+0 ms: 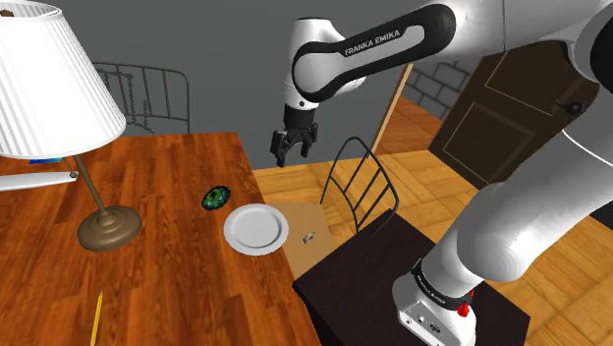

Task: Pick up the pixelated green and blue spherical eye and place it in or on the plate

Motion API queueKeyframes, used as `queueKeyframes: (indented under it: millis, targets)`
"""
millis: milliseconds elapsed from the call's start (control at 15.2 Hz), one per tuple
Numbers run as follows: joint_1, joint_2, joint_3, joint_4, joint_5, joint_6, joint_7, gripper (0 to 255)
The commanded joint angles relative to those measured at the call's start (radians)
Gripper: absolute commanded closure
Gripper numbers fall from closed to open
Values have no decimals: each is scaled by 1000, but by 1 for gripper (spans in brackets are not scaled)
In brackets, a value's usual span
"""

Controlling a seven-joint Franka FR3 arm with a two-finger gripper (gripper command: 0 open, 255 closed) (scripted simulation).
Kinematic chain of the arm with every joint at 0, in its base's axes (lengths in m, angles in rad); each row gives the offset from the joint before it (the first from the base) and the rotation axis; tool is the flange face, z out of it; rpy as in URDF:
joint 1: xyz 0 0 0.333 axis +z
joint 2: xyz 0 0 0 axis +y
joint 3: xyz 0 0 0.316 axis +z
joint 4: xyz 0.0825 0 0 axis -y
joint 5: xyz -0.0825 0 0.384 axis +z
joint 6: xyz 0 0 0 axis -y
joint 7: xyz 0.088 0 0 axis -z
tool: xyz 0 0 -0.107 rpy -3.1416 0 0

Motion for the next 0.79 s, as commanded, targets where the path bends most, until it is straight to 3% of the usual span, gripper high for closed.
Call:
queueKeyframes:
  millis: [0, 726]
  targets:
    - [10, 78, 15, 38, -11, 41, 19, 0]
    - [87, 499, 46, 350, -118, 145, 119, 0]
